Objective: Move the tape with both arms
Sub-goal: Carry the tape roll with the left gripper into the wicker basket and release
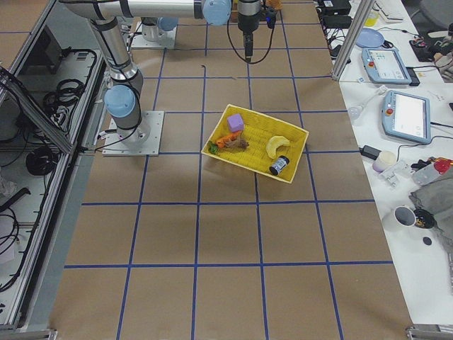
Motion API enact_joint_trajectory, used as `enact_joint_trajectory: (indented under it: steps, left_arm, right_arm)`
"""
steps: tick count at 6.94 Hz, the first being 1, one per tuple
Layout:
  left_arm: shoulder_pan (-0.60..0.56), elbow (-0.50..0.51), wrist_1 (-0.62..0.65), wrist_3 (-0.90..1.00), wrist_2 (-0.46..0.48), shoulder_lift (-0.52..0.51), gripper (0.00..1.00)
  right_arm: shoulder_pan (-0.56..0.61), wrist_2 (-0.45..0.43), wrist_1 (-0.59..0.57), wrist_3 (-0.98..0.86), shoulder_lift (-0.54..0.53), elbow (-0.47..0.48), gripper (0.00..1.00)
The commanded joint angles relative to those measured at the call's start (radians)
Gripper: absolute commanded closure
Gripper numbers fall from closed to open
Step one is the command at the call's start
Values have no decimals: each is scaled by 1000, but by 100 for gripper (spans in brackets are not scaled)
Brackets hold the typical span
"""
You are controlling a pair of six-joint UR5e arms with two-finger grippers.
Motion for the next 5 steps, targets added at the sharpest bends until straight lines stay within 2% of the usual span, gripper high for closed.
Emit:
enact_joint_trajectory:
  steps: [1, 2, 3, 5]
  left_arm:
    - [-10, -2, 53, -80, -52, -29, 93]
    - [-28, -2, 75, -106, -122, -32, 10]
    - [-33, 0, 73, -202, -174, -27, 0]
    - [-98, 27, 53, -223, -143, 9, 0]
  right_arm:
    - [2, 0, 0, 0, 0, 0, 0]
    - [2, 0, 0, 0, 0, 0, 0]
    - [2, 0, 0, 0, 0, 0, 0]
    - [3, 0, 0, 0, 0, 0, 0]
